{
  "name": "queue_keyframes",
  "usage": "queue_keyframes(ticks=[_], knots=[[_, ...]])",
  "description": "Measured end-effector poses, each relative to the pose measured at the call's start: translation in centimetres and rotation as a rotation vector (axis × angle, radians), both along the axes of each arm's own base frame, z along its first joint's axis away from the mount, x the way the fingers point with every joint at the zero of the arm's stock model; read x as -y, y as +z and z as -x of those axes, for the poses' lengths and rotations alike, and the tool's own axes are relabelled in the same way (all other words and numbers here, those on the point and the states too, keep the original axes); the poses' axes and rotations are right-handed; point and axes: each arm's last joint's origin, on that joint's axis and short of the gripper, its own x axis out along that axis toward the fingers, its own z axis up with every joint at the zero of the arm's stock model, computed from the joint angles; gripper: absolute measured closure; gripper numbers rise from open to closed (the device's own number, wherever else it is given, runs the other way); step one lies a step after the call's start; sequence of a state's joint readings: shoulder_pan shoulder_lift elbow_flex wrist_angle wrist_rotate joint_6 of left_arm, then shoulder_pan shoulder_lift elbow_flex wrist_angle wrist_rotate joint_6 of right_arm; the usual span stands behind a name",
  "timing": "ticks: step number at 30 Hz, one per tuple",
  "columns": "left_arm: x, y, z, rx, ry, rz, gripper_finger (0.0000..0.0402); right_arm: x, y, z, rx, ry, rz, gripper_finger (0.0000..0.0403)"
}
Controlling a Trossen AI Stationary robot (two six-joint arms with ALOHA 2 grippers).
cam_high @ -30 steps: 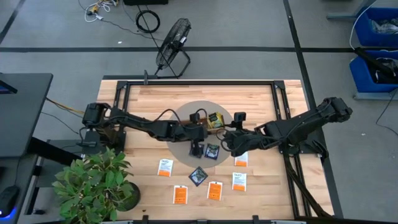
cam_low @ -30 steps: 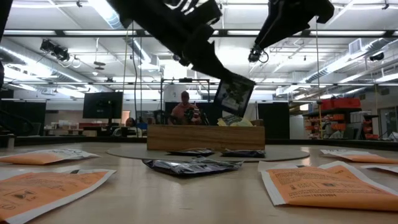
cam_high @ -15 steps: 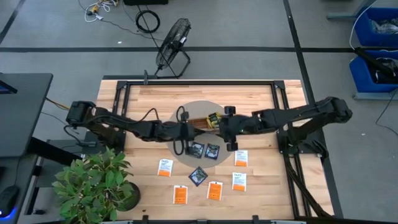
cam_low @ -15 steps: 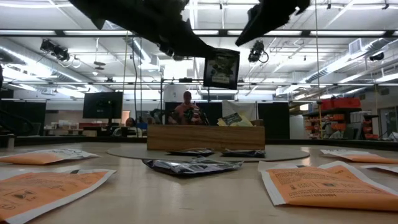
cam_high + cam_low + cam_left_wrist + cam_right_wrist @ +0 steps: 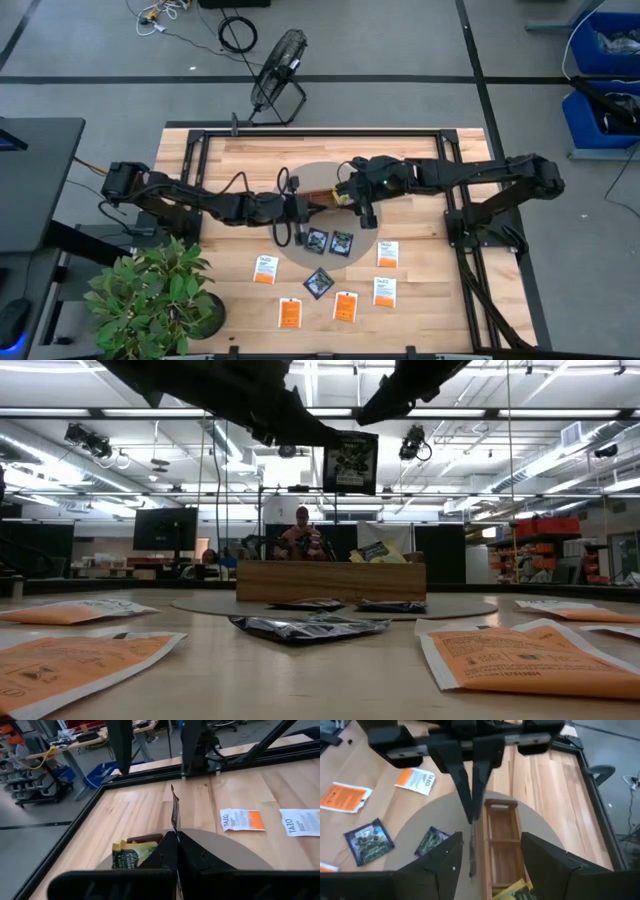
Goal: Pick & Place Tea
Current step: Put the violet tea bag into the middle section of the wooden organizer
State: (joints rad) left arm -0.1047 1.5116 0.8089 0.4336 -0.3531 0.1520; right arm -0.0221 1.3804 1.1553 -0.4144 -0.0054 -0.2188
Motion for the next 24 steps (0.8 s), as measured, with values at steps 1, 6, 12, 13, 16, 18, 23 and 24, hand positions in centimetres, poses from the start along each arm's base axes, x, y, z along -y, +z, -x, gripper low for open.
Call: queue_keyframes(ticks=[1, 6, 12, 13, 16, 18, 23, 24], knots=[[0.0, 0.0, 0.0, -0.001, 0.000, -0.006, 0.0400, 0.1, 0.0, -0.1, 0.002, 0.002, -0.006, 0.0193], [0.0, 0.1, 0.0, 0.003, 0.000, -0.011, 0.0400, 0.2, -0.7, -0.5, -0.021, 0.005, -0.033, 0.0193], [0.0, 0.2, 0.0, 0.014, 0.002, -0.015, 0.0400, 0.3, -2.1, -1.3, -0.084, 0.001, -0.035, 0.0193], [0.0, 0.2, 0.0, 0.013, 0.002, -0.015, 0.0400, 0.3, -2.3, -1.4, -0.090, 0.002, -0.032, 0.0193], [0.0, 0.1, 0.0, 0.009, 0.004, -0.016, 0.0400, 0.5, -2.6, -1.5, -0.100, -0.012, -0.007, 0.0193], [-0.1, 0.0, 0.0, -0.001, 0.007, -0.018, 0.0400, 0.5, -2.6, -1.5, -0.102, -0.024, 0.005, 0.0193], [-0.1, 0.0, 0.0, -0.002, 0.010, -0.019, 0.0400, 0.5, -2.7, -1.5, -0.114, -0.026, 0.006, 0.0204], [-0.1, 0.0, 0.0, -0.002, 0.010, -0.019, 0.0400, 0.5, -2.7, -1.4, -0.119, -0.026, 0.006, 0.0210]])
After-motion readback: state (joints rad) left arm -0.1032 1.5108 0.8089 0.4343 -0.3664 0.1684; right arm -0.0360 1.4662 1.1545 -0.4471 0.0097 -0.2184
